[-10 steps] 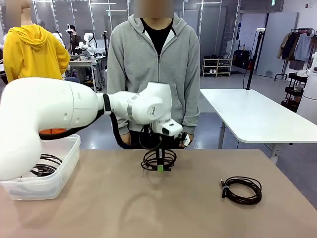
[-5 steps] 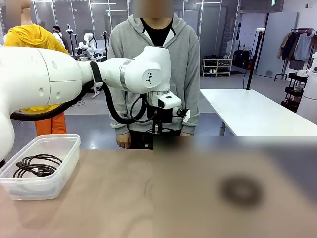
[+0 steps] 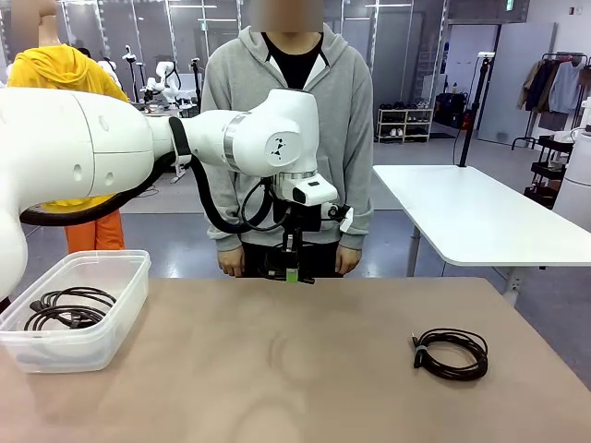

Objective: Organize and store the cables.
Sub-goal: Place the USB Extension Cable into the Organizing box.

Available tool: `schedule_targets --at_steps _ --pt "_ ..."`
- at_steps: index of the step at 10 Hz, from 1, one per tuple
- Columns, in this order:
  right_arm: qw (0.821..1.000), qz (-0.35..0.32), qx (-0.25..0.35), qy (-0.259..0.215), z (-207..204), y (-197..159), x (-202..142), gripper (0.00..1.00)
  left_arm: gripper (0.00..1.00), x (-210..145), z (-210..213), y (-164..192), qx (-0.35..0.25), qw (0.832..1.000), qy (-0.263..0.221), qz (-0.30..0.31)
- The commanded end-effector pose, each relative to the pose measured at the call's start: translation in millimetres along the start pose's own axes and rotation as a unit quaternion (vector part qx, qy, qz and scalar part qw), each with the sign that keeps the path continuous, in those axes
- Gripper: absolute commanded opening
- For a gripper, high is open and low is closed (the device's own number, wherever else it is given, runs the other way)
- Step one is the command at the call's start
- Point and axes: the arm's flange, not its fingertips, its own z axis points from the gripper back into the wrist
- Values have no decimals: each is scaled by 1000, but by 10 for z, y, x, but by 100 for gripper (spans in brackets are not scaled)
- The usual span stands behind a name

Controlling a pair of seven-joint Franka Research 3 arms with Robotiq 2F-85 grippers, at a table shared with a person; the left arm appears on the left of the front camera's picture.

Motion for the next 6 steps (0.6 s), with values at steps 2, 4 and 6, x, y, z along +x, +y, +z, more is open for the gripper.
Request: schedule_targets --at_steps 2,4,6 --pt "1000 9 1 -8 11 -1 -6 100 16 -810 358 142 39 998 -13 -53" --pt "1000 9 1 -8 11 -1 -6 100 16 -1624 596 -60 53 997 -31 -53" --pt "1000 9 1 -8 11 -1 -6 100 16 -2279 748 -287 113 991 -31 -59"
